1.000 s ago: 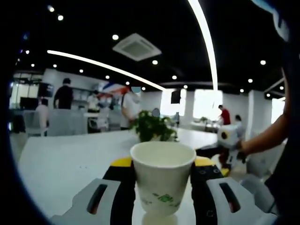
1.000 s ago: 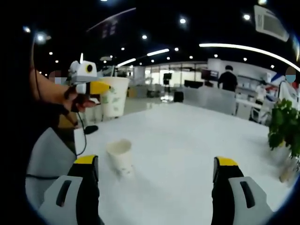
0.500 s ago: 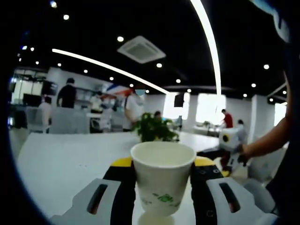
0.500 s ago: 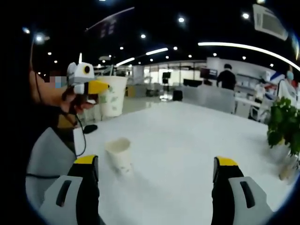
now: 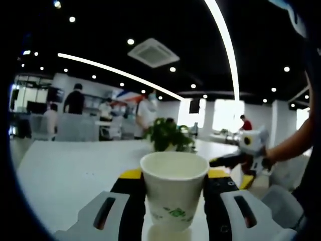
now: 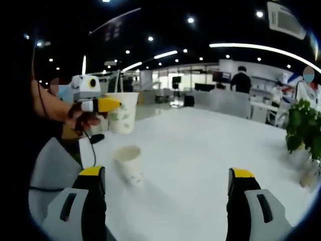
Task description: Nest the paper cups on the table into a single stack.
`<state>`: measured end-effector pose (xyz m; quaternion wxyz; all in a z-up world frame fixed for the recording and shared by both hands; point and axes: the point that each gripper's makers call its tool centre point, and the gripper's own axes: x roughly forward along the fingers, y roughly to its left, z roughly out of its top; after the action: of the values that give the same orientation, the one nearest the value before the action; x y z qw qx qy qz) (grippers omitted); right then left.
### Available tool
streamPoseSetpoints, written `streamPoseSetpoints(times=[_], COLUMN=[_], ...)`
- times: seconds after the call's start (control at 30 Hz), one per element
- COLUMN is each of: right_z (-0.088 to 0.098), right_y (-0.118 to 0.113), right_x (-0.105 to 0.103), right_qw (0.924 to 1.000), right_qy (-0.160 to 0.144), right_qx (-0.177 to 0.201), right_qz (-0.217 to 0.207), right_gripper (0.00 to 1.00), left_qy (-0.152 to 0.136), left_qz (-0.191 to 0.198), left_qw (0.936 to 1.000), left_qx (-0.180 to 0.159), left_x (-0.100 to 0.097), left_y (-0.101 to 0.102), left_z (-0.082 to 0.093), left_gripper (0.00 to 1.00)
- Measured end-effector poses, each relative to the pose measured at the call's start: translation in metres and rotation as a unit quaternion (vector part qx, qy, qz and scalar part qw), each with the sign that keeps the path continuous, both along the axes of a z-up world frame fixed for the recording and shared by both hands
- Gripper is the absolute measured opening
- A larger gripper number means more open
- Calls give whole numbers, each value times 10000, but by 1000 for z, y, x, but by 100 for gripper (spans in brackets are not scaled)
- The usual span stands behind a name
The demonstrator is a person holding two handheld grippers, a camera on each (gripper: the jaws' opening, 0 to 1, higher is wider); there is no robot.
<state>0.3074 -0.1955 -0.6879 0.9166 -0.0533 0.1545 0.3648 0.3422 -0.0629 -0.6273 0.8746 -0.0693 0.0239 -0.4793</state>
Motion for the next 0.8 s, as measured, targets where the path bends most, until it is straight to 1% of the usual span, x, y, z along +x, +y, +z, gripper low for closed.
streamPoseSetpoints(times=[0.1,0.23,0.53,0.63,0.73,0.8], right_z=[-1,-3,-6,-7,-9,-9], right_y=[-1,1,0,-1,-1,0], right_x=[-1,-3,-4,-4,-4,-4], right_qw=[10000,10000,9999,9999,9999,9999], right_qy=[26,50,97,107,122,127], right_qx=[-4,-30,-23,-10,-9,-2], right_qz=[-10,14,-20,-41,-45,-42], right_gripper=[100,100,100,100,100,100], left_qy=[-104,-53,10,63,187,202], left_qz=[14,8,-21,-24,5,5], left_qw=[9999,9999,9998,9997,9994,9993], left_qx=[97,119,178,214,295,323], left_x=[0,2,1,1,2,1], left_y=[-1,-3,-10,-9,-7,-8], left_z=[-8,-20,-34,-42,-55,-60], left_gripper=[43,43,43,43,43,42])
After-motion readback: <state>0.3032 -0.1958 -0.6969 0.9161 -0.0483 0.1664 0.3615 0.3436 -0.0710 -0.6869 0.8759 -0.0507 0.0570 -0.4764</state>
